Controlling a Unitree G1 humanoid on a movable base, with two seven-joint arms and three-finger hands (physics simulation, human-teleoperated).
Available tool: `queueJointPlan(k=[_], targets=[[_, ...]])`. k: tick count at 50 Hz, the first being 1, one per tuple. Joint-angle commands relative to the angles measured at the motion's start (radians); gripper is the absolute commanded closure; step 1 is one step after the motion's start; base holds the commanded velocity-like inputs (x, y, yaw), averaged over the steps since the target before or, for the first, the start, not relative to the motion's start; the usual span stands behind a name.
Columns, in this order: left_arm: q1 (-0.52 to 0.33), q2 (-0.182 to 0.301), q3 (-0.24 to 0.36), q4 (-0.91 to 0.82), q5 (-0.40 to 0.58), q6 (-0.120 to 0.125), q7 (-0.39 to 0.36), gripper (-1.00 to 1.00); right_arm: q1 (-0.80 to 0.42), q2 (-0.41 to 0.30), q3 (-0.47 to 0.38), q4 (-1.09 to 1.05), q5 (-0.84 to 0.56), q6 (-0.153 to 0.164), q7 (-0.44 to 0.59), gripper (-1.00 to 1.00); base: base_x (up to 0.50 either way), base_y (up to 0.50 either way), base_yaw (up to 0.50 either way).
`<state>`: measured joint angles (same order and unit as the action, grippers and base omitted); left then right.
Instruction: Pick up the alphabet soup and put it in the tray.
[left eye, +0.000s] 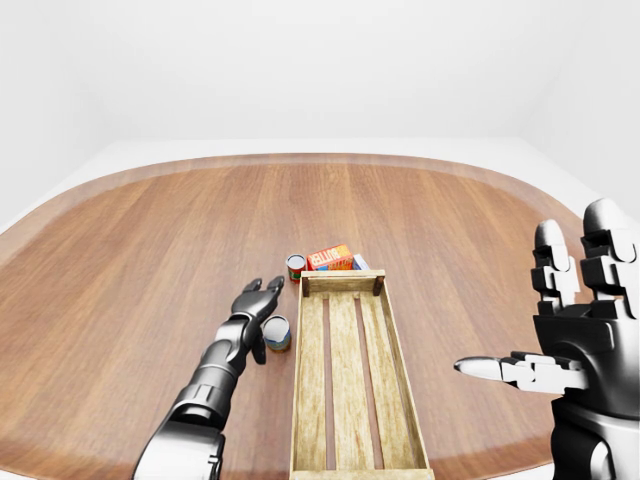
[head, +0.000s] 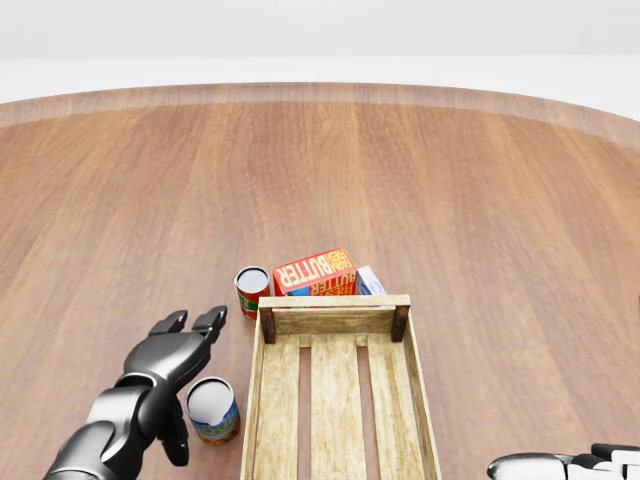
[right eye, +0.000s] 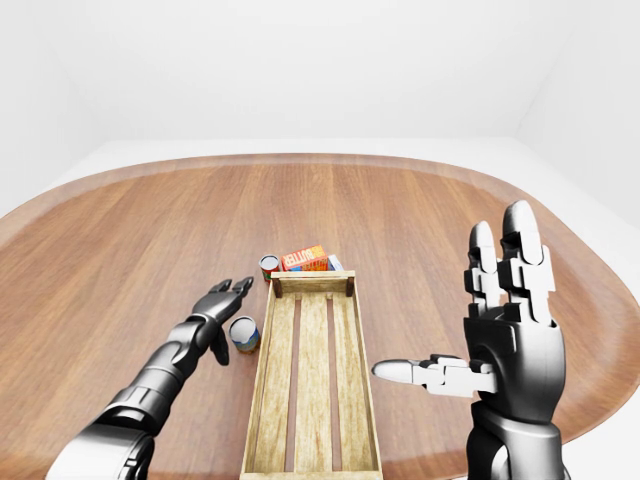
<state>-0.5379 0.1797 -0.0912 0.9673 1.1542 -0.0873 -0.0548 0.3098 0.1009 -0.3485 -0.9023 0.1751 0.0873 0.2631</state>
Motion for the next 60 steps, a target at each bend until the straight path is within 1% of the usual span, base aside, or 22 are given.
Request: queueJointPlan(k=[1, 10, 15, 26, 48, 56, 60], targets=[[-0.052, 0.002, -0.012, 0.138, -0.025, 0.000, 0.054, -1.00, 0.000, 0.000, 0.001, -0.003, -0.001, 0.000, -0.002, -1.00, 0.00, 0.00, 0.00], [-0.056, 0.007, -0.013, 0.136, -0.038, 0.000, 0.046, -1.00, -0.004, -0.002, 0.008, 0.001, -0.009, 0.000, -0.006, -1.00, 0.00, 0.00, 0.00], [-0.063, 0.000, -0.019, 0.174, -0.039, 0.000, 0.068, -1.00, -0.004, -0.004, 0.011, 0.002, -0.010, 0.000, -0.009, -1.00, 0.00, 0.00, 0.00], [-0.086, -0.013, -0.020, 0.241, -0.063, 0.000, 0.081, -1.00, -0.003, -0.004, 0.010, 0.001, -0.010, 0.000, -0.010, -1.00, 0.00, 0.00, 0.00], [-0.112, -0.019, -0.025, 0.269, -0.074, 0.000, 0.091, -1.00, -0.007, -0.008, 0.011, 0.009, -0.008, 0.000, -0.012, -1.00, 0.00, 0.00, 0.00], [-0.122, -0.029, -0.025, 0.284, -0.080, 0.000, 0.093, -1.00, -0.008, -0.009, 0.020, 0.014, -0.016, 0.000, -0.015, -1.00, 0.00, 0.00, 0.00], [-0.126, -0.032, -0.014, 0.297, -0.102, 0.000, 0.097, -1.00, -0.009, -0.010, 0.021, 0.017, -0.017, 0.000, -0.016, -1.00, 0.00, 0.00, 0.00]])
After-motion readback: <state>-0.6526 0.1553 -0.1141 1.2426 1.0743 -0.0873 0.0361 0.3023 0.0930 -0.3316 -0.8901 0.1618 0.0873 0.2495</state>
